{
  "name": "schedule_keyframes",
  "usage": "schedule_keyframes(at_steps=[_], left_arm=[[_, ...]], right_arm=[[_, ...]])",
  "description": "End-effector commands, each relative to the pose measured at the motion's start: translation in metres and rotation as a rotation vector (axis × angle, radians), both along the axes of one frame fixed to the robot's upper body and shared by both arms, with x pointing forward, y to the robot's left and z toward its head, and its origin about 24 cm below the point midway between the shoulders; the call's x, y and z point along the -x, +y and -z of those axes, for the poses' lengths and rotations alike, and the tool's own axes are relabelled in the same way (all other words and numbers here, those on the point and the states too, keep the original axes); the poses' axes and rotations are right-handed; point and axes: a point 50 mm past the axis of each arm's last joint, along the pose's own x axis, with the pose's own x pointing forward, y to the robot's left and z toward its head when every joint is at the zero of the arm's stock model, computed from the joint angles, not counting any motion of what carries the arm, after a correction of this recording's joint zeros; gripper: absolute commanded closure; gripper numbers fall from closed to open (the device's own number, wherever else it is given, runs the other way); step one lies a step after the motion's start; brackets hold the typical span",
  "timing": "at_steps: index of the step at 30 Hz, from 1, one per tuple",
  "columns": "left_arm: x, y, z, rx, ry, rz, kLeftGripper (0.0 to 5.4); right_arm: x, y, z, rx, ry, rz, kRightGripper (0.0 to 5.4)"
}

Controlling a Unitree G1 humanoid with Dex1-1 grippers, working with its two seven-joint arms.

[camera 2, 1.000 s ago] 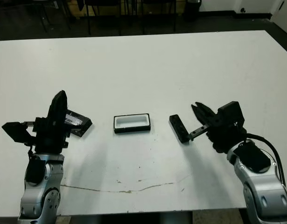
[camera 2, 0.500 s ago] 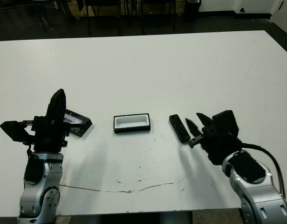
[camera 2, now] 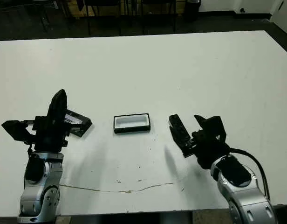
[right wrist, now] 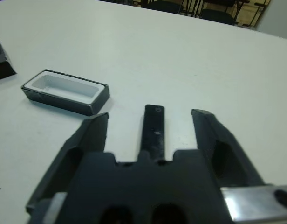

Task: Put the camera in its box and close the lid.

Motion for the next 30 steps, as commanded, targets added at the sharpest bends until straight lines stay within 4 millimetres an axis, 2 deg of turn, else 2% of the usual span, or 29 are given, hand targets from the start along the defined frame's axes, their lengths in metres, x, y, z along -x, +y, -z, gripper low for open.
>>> schedule_keyframes(at_steps=[1,3,11,30], left_arm=[[0.0,0.003,0.005,-0.018,0.026,-0.005,5.4],[0.0,0.003,0.005,-0.022,0.024,-0.004,5.4],[0.0,0.004,0.006,-0.016,0.024,0.002,5.4],[0.001,0.004,0.008,-0.017,0.033,0.006,5.4]], right_arm=[[0.004,0.002,0.008,-0.001,0.033,0.059,0.28],[0.005,0.004,0.011,0.002,0.04,0.093,0.02],[0.011,0.011,0.021,-0.021,0.04,0.205,0.02],[0.008,0.008,0.046,-0.015,0.105,0.212,0.02]])
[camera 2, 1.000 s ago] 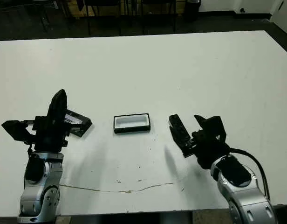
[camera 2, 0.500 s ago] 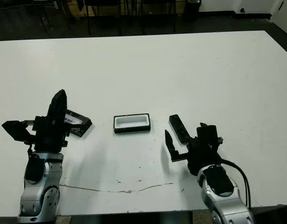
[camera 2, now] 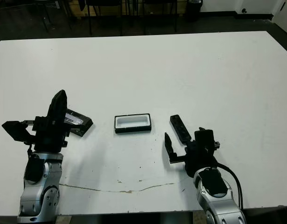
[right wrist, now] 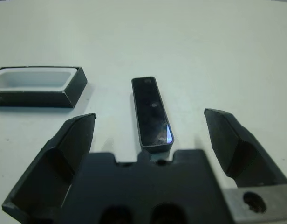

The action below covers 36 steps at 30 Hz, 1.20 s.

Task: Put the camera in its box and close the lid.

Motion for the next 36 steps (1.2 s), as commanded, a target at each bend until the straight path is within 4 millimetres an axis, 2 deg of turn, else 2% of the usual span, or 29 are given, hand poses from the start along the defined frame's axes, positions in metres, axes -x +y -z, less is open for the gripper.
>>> schedule_keyframes(at_steps=[1,15,18,36], left_arm=[[0.001,0.003,0.006,-0.014,0.034,-0.005,5.4],[0.001,0.003,0.005,-0.018,0.03,-0.003,5.4],[0.001,0.003,0.005,-0.022,0.029,-0.002,5.4],[0.002,0.001,0.005,-0.011,0.028,0.0,5.4]], right_arm=[[0.001,-0.005,0.008,0.022,0.042,0.004,0.02],[-0.002,-0.02,0.014,0.04,0.064,-0.021,0.02],[-0.002,-0.022,0.014,0.059,0.062,-0.044,0.24],[-0.003,-0.025,0.014,0.075,0.076,-0.108,3.49]])
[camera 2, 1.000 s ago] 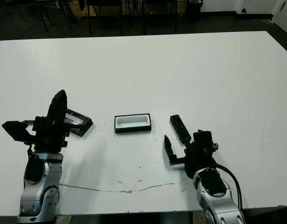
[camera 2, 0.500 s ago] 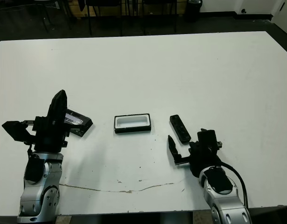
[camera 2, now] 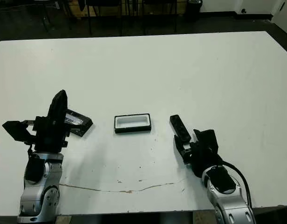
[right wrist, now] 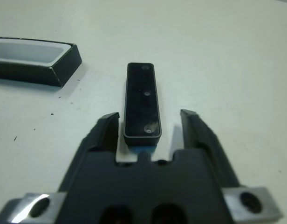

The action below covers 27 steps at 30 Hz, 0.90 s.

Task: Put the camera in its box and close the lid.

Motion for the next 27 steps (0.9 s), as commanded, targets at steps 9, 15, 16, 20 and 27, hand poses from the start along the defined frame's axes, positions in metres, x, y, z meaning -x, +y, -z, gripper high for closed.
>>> schedule_keyframes(at_steps=[9,15,16,20,27], left_arm=[[0.003,0.003,0.005,0.005,0.023,-0.01,5.4],[0.003,0.003,0.005,-0.004,0.021,-0.015,5.4],[0.003,0.003,0.005,-0.002,0.022,-0.014,5.4],[0.003,0.002,0.006,0.002,0.028,-0.017,5.4],[0.002,0.001,0.006,0.001,0.032,-0.014,5.4]], right_arm=[[0.003,-0.008,0.012,-0.006,0.085,-0.008,4.89],[0.003,-0.009,0.014,-0.066,0.087,0.002,4.92],[0.002,-0.01,0.013,-0.067,0.084,0.001,4.92],[0.0,-0.015,0.006,-0.06,0.03,0.001,4.92],[-0.024,-0.034,-0.04,-0.157,-0.058,-0.001,4.92]])
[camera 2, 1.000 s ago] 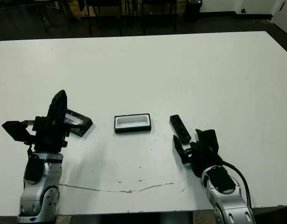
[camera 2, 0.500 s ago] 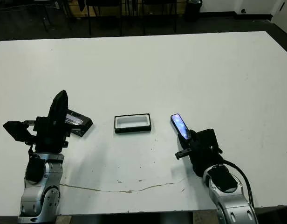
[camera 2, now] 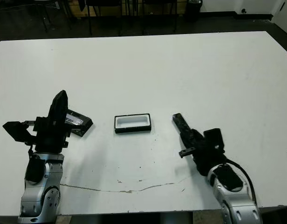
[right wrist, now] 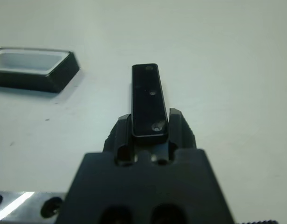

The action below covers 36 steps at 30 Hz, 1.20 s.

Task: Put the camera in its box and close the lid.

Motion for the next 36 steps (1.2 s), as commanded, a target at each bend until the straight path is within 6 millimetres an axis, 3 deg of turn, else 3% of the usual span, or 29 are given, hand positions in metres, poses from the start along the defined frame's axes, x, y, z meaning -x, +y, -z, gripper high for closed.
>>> schedule_keyframes(at_steps=[1,5,12,18,24,36], left_arm=[[0.002,0.002,0.006,-0.009,0.034,-0.01,5.4],[0.002,0.002,0.006,-0.011,0.032,-0.008,5.4],[0.003,0.003,0.007,-0.013,0.033,-0.011,5.4],[0.002,0.004,0.005,-0.018,0.031,-0.013,5.4],[0.0,0.006,0.003,-0.017,0.028,-0.018,5.4],[-0.001,0.011,0.0,-0.041,0.024,-0.064,5.4]], right_arm=[[-0.015,-0.011,-0.03,-0.042,-0.029,-0.018,4.92],[-0.034,-0.022,-0.059,-0.117,-0.049,-0.092,4.92],[-0.069,-0.02,-0.093,0.0,-0.115,-0.371,4.92],[-0.095,-0.008,-0.097,0.073,-0.151,-0.687,4.92],[-0.116,0.007,-0.108,0.133,-0.032,-0.907,4.92],[-0.137,0.042,-0.108,0.327,0.031,-1.147,4.92]])
